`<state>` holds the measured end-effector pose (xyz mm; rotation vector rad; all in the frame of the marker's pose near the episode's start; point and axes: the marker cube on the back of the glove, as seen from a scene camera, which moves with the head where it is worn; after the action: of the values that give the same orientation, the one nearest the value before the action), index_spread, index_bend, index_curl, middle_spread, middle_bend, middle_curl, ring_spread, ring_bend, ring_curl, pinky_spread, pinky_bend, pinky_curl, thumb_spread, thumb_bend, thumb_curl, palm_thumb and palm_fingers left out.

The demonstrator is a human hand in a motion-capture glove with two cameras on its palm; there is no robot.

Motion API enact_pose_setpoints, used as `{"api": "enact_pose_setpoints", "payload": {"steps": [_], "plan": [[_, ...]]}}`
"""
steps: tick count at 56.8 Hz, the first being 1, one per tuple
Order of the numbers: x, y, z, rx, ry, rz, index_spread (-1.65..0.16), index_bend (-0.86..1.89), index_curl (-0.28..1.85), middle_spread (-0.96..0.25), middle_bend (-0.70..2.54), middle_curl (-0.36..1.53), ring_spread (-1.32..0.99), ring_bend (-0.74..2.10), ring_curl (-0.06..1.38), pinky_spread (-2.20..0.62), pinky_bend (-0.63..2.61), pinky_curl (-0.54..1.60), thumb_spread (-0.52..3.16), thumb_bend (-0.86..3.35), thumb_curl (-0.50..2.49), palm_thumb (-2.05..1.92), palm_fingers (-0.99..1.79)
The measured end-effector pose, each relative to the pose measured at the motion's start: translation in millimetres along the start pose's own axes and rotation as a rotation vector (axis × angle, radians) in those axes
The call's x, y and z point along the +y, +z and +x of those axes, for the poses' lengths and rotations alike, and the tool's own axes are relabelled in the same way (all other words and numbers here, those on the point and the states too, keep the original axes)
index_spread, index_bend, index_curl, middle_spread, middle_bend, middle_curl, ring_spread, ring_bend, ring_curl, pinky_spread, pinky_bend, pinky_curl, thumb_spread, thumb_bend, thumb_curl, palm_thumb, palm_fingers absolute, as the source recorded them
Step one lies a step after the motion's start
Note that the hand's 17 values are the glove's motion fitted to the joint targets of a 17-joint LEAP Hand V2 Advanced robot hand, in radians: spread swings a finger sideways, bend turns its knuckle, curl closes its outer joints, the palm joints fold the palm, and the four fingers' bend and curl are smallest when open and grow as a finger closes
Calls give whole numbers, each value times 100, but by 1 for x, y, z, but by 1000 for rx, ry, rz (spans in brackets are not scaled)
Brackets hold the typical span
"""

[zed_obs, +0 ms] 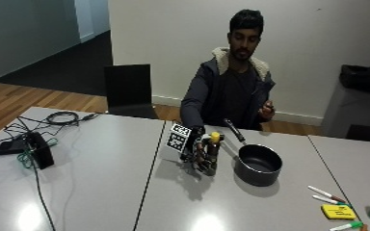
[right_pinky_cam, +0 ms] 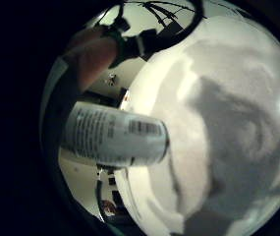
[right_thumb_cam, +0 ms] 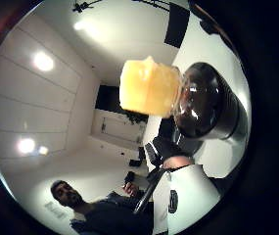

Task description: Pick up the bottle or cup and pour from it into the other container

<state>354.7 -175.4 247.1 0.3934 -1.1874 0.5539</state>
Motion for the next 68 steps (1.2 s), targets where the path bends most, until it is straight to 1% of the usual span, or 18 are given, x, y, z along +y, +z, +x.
{"api": "enact_pose_setpoints", "payload": {"steps": [6,9,10,16,23,27,34,40,46,52,63,66,68], "plan": [[-8,11,1,-53,-21,31,-20,11,21,-6,33,36,11,50,31,29,50,31,81,-2,39,73,70],[-10,16,1,-69,-21,19,-21,11,21,-10,34,36,8,51,32,27,48,31,81,-2,40,74,74],[-12,17,0,-69,-19,12,-22,12,22,-12,34,36,5,55,33,26,46,31,80,-2,40,75,81],[-12,25,5,-71,-40,21,-24,12,22,-18,35,37,-4,59,34,20,39,30,79,-2,41,79,98],[-12,30,6,-92,-65,79,-27,16,26,-22,40,39,-12,63,37,10,32,31,73,-2,45,86,124],[-16,32,4,-81,-65,82,-27,15,28,-24,43,41,-15,64,38,1,34,32,66,-3,48,87,130],[-20,37,3,-56,-91,95,-27,15,30,-24,47,44,-17,66,40,-12,40,35,54,-3,54,91,133],[-22,38,1,-27,-82,79,-27,15,32,-24,50,46,-17,67,41,-19,43,36,49,-3,57,94,133],[-19,38,1,-35,-92,86,-27,15,34,-23,51,48,-17,68,42,-22,44,37,45,-3,60,95,132],[-8,38,3,-32,-99,58,-27,16,35,-23,52,48,-17,68,42,-24,45,37,42,-3,63,96,131],[0,40,-1,-43,-117,87,-27,17,38,-23,54,50,-17,68,43,-27,45,37,38,-3,67,97,132],[0,39,-4,-51,-141,90,-27,17,39,-23,54,50,-17,68,43,-27,45,38,37,-3,68,97,133],[2,37,-5,-49,-204,62,-27,17,40,-23,55,50,-17,68,43,-27,45,38,36,-3,69,97,133]]}}
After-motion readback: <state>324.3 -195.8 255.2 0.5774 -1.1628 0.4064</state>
